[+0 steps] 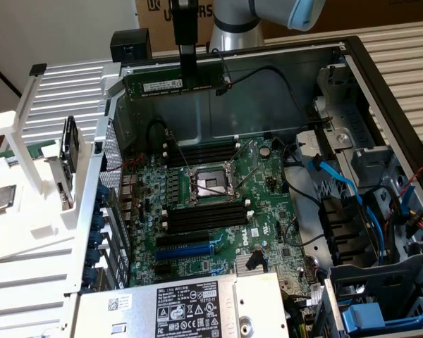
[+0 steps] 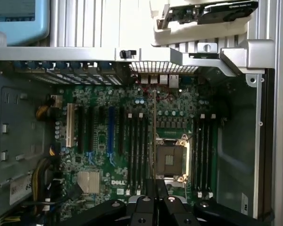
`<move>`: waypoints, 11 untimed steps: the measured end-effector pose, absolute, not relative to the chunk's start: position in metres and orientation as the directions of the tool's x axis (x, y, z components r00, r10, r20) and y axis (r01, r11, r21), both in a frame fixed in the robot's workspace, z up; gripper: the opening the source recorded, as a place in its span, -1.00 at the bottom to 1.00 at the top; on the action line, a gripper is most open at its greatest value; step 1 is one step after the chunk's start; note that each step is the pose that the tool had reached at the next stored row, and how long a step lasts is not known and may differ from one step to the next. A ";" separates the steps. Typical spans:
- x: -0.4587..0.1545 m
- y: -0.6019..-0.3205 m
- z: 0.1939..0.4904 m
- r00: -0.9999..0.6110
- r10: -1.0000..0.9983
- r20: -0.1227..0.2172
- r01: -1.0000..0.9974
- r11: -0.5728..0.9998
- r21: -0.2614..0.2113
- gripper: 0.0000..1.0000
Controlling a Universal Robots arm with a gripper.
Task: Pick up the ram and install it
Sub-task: 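Insert the ram into the slot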
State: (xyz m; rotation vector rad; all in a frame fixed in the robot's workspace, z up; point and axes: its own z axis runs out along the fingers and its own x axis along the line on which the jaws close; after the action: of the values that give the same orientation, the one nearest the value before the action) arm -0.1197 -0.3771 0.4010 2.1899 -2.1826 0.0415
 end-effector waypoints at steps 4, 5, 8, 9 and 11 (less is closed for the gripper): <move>-0.111 -0.377 0.395 -0.006 -0.999 0.049 -1.000 0.007 0.016 -0.76; -0.109 -0.377 0.393 -0.008 -0.999 0.047 -1.000 0.009 0.016 -0.76; -0.105 -0.377 0.387 -0.019 -0.999 0.041 -1.000 0.020 0.016 -0.76; -0.104 -0.377 0.386 -0.024 -0.999 0.040 -1.000 0.025 0.016 -0.76; -0.104 -0.377 0.382 -0.033 -0.999 0.037 -0.999 0.033 0.016 -0.76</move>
State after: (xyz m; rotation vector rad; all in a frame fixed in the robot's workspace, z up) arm -0.1042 -0.3771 0.3820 2.1583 -2.2307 0.0212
